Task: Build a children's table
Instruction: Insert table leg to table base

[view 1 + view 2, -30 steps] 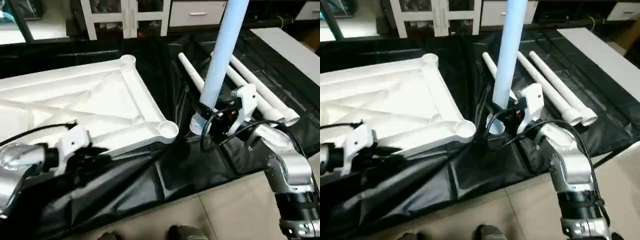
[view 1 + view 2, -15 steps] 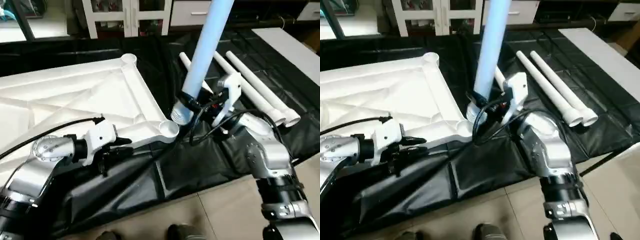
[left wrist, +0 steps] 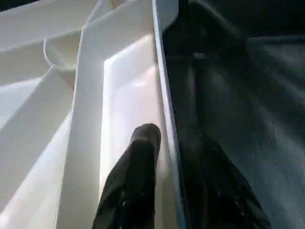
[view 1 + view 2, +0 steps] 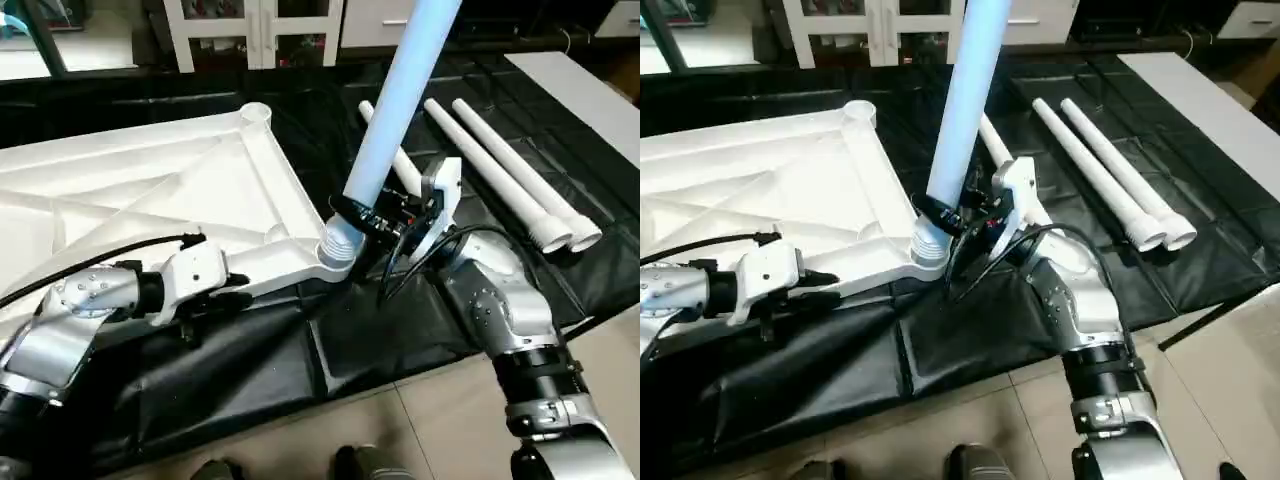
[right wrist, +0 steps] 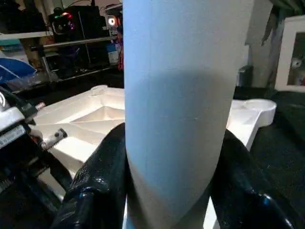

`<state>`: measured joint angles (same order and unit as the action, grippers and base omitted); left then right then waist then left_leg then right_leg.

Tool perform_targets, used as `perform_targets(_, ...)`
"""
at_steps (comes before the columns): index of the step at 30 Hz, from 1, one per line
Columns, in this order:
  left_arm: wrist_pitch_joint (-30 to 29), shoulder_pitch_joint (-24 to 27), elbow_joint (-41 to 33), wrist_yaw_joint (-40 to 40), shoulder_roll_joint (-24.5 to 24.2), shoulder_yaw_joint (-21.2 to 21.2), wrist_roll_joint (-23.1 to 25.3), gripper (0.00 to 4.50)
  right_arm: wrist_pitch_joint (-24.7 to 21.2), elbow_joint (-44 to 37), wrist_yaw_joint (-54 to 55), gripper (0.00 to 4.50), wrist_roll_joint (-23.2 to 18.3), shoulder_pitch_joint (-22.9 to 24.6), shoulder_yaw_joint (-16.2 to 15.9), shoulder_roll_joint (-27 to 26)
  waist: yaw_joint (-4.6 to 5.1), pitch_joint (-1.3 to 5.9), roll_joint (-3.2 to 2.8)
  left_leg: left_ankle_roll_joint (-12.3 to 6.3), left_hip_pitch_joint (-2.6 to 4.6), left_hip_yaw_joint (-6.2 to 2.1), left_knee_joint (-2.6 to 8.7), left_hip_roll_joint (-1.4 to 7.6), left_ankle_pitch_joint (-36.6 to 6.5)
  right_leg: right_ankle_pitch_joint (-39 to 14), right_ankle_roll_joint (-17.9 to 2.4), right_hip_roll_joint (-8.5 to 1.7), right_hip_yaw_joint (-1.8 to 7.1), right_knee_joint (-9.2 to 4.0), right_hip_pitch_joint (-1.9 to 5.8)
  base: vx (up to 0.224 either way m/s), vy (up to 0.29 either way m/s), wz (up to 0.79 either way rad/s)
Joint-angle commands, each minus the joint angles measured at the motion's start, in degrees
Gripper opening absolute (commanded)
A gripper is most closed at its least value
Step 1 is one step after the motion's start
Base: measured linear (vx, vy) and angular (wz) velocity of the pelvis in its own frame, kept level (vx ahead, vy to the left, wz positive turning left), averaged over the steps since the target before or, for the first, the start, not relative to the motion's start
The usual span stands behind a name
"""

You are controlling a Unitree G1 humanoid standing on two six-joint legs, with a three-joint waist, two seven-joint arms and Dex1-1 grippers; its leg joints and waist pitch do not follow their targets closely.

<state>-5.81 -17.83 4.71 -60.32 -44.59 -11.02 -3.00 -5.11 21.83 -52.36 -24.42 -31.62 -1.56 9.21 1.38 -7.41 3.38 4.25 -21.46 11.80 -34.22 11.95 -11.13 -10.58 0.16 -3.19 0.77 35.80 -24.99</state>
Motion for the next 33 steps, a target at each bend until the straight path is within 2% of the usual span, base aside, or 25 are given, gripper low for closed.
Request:
perform_targets(1, -0.92, 1.66, -0.33, -1.53, -1.17, -0.77, 0.96, 1.05, 2.08, 0.84, -0.63, 1.85, 0.52, -0.06, 0.71, 0.07, -0.35, 4.30, -2.01, -2.75, 1.61, -0.07, 3.67, 0.79, -5.37, 2.41, -17.08, -2.25, 1.13, -2.76, 2.98, 0.000, 0.000, 0.00)
perform_targets(2, -0.98, 1.70, -0.35, -1.58, -1.21, -0.81, 0.96, 1.05, 2.16, 0.91, -0.64, 1.85, 0.58, -0.09, 0.71, 0.06, -0.43, 4.21, -1.93, -2.55, 1.61, -0.07, 3.72, 0.80, -5.61, 2.16, -17.15, -2.19, 1.13, -2.76, 3.00, 0.000, 0.000, 0.00)
perform_targets(8, -1.23, 2.10, -0.73, -1.45, -0.53, -2.05, 1.46, 0.44, 4.60, 4.27, -1.12, 1.85, 0.54, -2.27, 1.92, 0.04, -0.60, 4.58, -2.38, -2.63, 1.55, -0.10, 3.57, 0.70, -4.25, 4.45, -17.71, -2.26, 1.13, -2.42, 3.26, 0.000, 0.000, 0.00)
perform_targets(13, -0.63, 1.45, -0.40, -0.72, 0.89, -2.31, 1.50, 0.15, 5.79, 6.05, -1.37, 1.85, 0.79, -3.03, 2.27, 0.00, -0.66, 4.78, -2.35, -3.78, 1.51, -0.01, 3.36, 0.68, -2.57, 7.33, -18.48, -2.21, 1.14, -2.18, 3.40, 0.000, 0.000, 0.00)
perform_targets(15, -0.50, 1.17, -0.31, -0.54, 1.57, -2.41, 1.49, 0.05, 6.24, 6.39, -1.52, 1.85, 0.97, -3.16, 2.15, 0.08, -1.06, 4.83, -2.38, -4.45, 1.53, 0.03, 3.29, 0.67, -1.94, 8.07, -18.65, -2.24, 1.16, -2.13, 3.45, 0.000, 0.000, 0.00)
perform_targets(18, -0.77, 0.90, -0.55, -0.39, 2.61, -2.64, 1.08, 0.02, 7.13, 7.29, -1.99, 1.85, 1.25, -3.51, 2.09, 0.17, -1.41, 4.78, -2.39, -4.38, 1.54, 0.03, 3.34, 0.68, -2.46, 7.25, -18.52, -2.21, 1.15, -2.16, 3.42, 0.000, 0.000, 0.00)
perform_targets(19, -0.60, 0.85, -0.45, -0.35, 2.81, -2.88, 1.25, 0.02, 7.34, 7.72, -2.13, 1.85, 1.38, -3.71, 2.18, 0.24, -1.34, 4.85, -2.17, -4.40, 1.54, 0.10, 3.30, 0.67, -2.60, 7.03, -18.48, -2.18, 1.17, -2.18, 3.44, 0.000, 0.000, 0.00)
perform_targets(27, -0.30, 0.70, -0.33, -0.30, 4.39, -3.75, 2.00, 0.02, 9.44, 10.70, -3.51, 1.85, 2.71, -4.73, 1.43, 0.61, -1.36, 4.75, -2.23, -4.48, 1.38, 0.02, 3.29, 0.69, -3.37, 4.48, -18.00, -2.31, 1.18, -2.35, 3.38, 0.000, 0.000, 0.00)
perform_targets(30, -0.23, 0.46, -0.17, -0.57, 4.87, -3.78, 2.22, 0.02, 12.62, 13.99, -5.69, 1.85, 3.87, -4.33, 1.06, 1.02, -1.35, 4.58, -2.08, -4.67, 1.37, 0.05, 3.30, 0.76, -4.19, 2.79, -17.95, -2.43, 1.22, -2.54, 3.25, 0.000, 0.000, 0.00)
perform_targets(32, -0.22, 0.42, -0.17, -0.65, 4.92, -3.78, 2.24, 0.02, 13.19, 14.75, -6.30, 1.85, 4.14, -4.25, 0.99, 1.17, -1.34, 4.58, -2.13, -4.75, 1.37, 0.04, 3.29, 0.75, -4.26, 2.62, -18.04, -2.38, 1.19, -2.55, 3.22, 0.000, 0.000, 0.00)
perform_targets(33, -0.23, 0.31, -0.11, -0.76, 5.01, -3.85, 2.31, 0.02, 13.71, 16.33, -7.44, 1.85, 4.75, -4.18, 0.68, 1.69, -1.30, 4.47, -1.81, -5.00, 1.26, 0.07, 3.29, 0.74, -4.38, 2.47, -17.94, -2.38, 1.23, -2.57, 3.25, 0.000, 0.000, 0.00)
